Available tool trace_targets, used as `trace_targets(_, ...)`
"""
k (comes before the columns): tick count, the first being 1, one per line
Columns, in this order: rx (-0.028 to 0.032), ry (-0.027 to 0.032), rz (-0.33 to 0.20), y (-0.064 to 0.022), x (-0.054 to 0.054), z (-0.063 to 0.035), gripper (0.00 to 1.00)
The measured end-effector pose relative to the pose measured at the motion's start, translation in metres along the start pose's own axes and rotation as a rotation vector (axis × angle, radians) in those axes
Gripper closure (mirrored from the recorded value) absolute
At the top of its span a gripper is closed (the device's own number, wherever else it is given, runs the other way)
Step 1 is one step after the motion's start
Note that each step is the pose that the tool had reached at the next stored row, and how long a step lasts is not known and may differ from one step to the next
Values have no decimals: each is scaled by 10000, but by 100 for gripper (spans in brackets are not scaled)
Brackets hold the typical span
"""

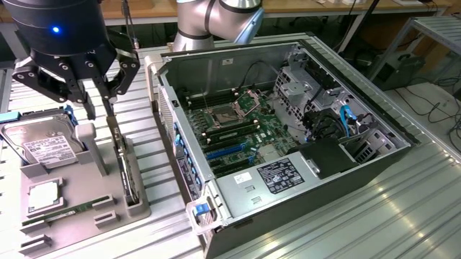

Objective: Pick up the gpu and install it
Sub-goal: 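Pick up the gpu and move the gpu toward the slot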

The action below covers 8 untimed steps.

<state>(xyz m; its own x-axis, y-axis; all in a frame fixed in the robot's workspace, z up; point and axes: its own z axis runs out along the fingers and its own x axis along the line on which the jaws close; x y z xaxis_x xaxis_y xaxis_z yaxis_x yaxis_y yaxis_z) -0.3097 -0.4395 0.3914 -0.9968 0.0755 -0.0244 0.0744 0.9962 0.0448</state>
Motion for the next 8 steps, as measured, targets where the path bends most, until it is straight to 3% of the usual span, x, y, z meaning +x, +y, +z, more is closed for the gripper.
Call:
trace_targets(3, 0, 0, 0, 0, 0, 0, 58)
trace_targets(4, 0, 0, 0, 0, 0, 0, 46)
trace_targets(7, 7, 6, -14, 2, 0, 1, 40)
trace_targets(8, 47, 44, -58, 5, -1, 2, 40)
